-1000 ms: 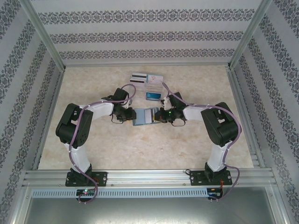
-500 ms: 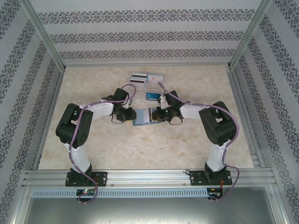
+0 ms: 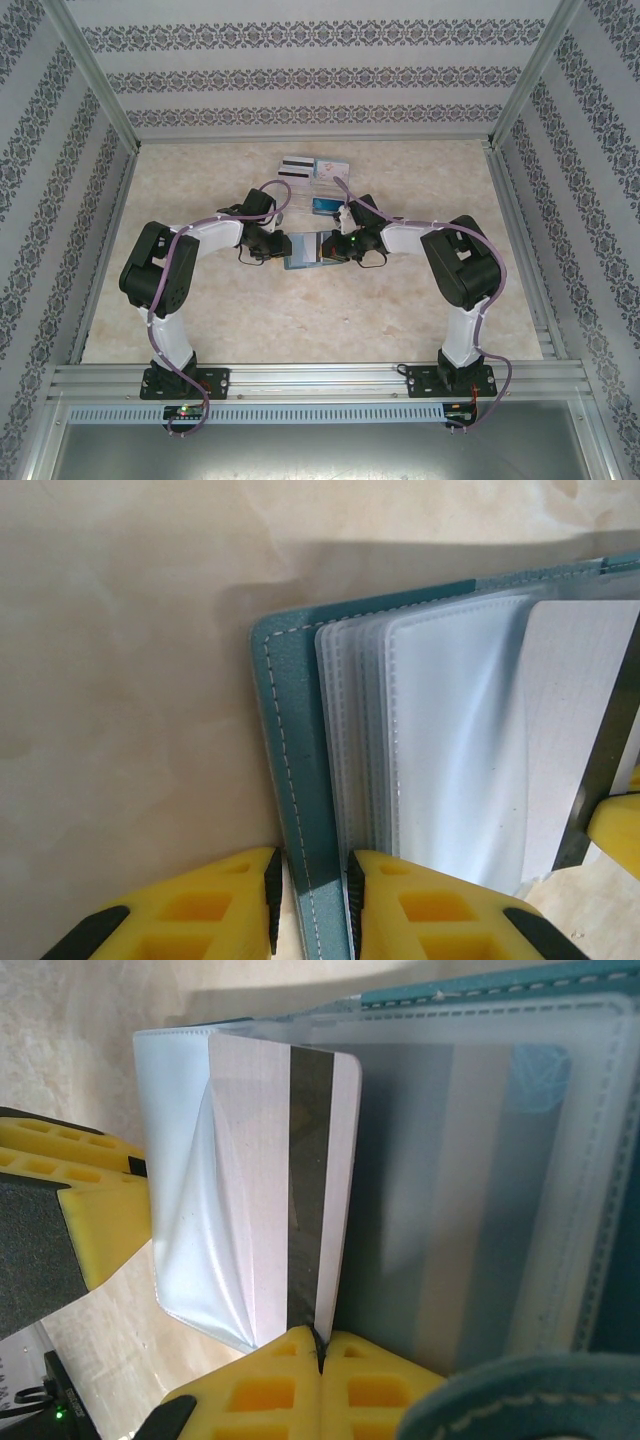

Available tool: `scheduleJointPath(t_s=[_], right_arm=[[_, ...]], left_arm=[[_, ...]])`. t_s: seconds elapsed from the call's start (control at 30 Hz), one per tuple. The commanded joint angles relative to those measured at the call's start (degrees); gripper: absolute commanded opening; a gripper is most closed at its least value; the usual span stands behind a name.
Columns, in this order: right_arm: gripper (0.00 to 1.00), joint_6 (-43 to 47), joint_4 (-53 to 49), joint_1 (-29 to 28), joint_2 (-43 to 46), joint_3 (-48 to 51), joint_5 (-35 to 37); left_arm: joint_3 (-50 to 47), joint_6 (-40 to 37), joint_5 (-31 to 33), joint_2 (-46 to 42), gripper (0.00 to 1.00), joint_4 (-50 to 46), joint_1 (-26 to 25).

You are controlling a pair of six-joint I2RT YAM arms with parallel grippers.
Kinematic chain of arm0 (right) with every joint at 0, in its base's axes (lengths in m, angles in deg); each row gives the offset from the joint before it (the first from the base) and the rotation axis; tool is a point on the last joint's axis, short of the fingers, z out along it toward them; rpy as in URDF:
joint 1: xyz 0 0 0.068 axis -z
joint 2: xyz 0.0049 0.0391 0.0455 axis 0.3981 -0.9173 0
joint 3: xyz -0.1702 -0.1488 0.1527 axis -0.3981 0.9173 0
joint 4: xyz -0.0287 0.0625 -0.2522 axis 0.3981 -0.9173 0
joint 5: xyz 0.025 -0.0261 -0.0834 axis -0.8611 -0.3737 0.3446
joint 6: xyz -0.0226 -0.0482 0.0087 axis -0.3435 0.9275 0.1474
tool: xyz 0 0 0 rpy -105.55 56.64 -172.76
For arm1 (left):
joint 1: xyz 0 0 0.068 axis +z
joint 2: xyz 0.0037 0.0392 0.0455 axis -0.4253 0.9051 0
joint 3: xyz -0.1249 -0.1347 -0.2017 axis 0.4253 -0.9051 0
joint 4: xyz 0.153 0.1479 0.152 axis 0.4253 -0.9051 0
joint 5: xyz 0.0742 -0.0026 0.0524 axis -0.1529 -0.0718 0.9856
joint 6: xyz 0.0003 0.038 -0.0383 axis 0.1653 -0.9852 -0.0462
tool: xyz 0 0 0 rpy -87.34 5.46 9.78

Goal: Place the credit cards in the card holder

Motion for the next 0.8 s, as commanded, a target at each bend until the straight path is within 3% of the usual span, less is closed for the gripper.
scheduleJointPath(t_s=[0.0, 0.77], right_arm=[[0.0, 0.37, -3.76, -1.11, 1.96, 1.7, -0.97], [0.0, -7.2, -1.86, -2.49, 5.26, 5.07, 4.28]], left_arm=[[0.27, 0.05, -1.43, 1.91, 0.27, 0.46, -1.93], [0.75, 0.27, -1.38, 2.04, 0.27, 0.51, -2.59]])
